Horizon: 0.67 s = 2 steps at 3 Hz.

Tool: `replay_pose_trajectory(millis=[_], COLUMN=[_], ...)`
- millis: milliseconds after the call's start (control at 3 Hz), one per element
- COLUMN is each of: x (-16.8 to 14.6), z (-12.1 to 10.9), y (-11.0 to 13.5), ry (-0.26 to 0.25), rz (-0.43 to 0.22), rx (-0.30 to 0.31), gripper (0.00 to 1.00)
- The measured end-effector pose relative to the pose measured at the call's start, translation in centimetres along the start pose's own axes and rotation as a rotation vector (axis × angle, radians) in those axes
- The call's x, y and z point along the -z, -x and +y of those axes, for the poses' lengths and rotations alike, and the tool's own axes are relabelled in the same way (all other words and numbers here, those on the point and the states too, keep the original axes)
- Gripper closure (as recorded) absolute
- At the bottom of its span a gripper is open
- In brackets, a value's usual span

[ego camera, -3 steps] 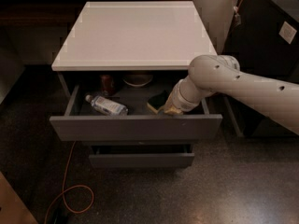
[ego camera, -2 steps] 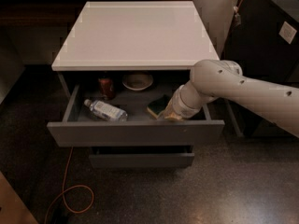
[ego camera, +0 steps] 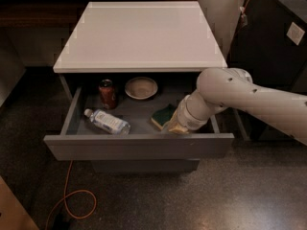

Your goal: Pick sponge from top drawer and place on counter

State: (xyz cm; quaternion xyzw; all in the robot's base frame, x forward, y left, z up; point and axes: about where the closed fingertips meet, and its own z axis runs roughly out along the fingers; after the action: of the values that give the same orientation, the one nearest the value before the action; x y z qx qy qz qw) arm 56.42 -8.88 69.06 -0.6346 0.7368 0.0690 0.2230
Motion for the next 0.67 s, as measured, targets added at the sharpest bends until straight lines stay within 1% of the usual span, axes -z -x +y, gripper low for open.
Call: replay_pose_trajectory(millis=[333, 667], x=[0.31, 0.58], z=[0.12, -0.64], y=[0.04, -0.11], ry=[-0.002, -0.016], rz=[0.004, 0.028], rx=[-0.001, 0.008], gripper=[1.00, 0.84])
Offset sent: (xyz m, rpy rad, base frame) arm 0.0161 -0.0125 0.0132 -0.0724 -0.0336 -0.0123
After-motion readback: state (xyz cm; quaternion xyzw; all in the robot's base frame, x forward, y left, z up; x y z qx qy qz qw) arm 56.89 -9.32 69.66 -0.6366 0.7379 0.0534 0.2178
